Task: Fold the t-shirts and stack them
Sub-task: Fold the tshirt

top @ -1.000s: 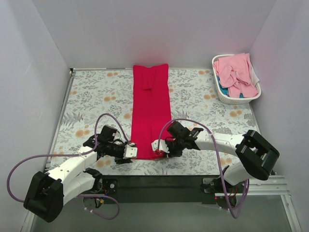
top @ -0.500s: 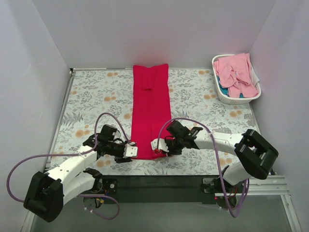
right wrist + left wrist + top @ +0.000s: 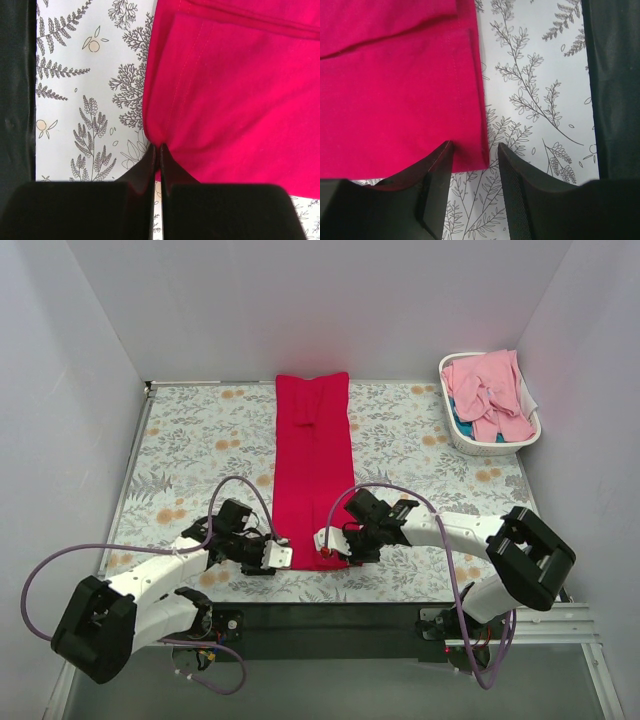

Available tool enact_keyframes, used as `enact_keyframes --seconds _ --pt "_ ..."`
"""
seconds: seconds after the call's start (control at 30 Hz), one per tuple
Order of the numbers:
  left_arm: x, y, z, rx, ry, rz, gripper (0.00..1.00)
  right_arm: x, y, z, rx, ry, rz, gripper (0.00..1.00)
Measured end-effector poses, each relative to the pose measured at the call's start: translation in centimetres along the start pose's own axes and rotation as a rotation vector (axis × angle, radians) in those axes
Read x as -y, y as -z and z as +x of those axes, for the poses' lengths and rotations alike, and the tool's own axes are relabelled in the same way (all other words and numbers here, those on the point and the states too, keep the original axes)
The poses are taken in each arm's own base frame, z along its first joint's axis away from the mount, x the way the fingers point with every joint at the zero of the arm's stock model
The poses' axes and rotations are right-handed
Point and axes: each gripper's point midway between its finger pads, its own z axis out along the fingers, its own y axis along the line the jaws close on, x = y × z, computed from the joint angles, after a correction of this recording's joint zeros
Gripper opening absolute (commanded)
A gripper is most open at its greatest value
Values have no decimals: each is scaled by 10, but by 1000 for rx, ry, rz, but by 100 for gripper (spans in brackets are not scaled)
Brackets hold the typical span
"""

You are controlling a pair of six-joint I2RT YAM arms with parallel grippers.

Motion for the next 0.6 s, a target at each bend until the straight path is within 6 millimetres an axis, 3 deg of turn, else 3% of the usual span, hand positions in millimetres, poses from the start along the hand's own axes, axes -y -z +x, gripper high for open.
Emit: enact_keyframes --seconds 0.17,0.33,0.4,0.6 --pt "4 -7 1 -25 -39 9 31 0 -1 0 -9 -29 -10 1" --pt "3 -11 -1 -44 -59 0 7 -1 -1 -1 -9 -54 -14 1" --pt "1 -11 -1 -50 -64 -8 1 -1 -1 -1 -8 -61 -14 1" --pt "13 -6 -3 -74 -61 26 0 -14 3 -2 -12 -80 -46 1"
